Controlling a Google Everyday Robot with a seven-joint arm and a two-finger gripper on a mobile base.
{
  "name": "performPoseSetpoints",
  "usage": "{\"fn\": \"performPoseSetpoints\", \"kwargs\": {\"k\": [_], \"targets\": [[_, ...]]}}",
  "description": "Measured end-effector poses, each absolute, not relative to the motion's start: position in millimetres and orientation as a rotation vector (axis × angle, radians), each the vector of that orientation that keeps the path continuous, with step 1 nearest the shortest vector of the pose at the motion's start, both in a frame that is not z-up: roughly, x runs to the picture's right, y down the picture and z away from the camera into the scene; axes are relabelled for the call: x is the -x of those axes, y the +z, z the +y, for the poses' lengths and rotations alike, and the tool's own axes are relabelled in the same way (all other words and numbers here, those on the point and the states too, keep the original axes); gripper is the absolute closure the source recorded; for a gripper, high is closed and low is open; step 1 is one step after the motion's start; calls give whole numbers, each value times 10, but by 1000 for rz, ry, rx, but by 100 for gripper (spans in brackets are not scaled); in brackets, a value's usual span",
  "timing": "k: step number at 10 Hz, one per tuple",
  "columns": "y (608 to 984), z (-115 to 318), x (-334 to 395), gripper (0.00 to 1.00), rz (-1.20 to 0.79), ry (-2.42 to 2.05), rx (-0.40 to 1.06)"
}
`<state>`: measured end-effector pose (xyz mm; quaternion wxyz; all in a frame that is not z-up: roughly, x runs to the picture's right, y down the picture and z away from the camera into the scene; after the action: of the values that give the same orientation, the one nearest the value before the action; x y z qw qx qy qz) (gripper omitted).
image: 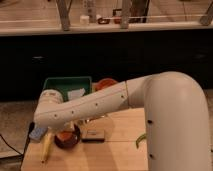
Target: Place apple in purple bowl
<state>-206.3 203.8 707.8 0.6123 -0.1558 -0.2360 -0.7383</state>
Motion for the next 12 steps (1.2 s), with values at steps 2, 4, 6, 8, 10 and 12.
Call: {"fn": "performPoseSetpoints", "kwargs": {"k": [2,4,6,8,10,12], "targets": [[7079,2003,2066,20,-548,-1705,359],[7069,1968,2067,20,-551,-1707,361],[7059,1954,2067,20,-558,-1710,365],[7052,1941,2053,20,-563,-1707,374],[7043,1937,2040,20,-569,-1699,384],[7054,1940,2021,20,-577,-1686,404]]}}
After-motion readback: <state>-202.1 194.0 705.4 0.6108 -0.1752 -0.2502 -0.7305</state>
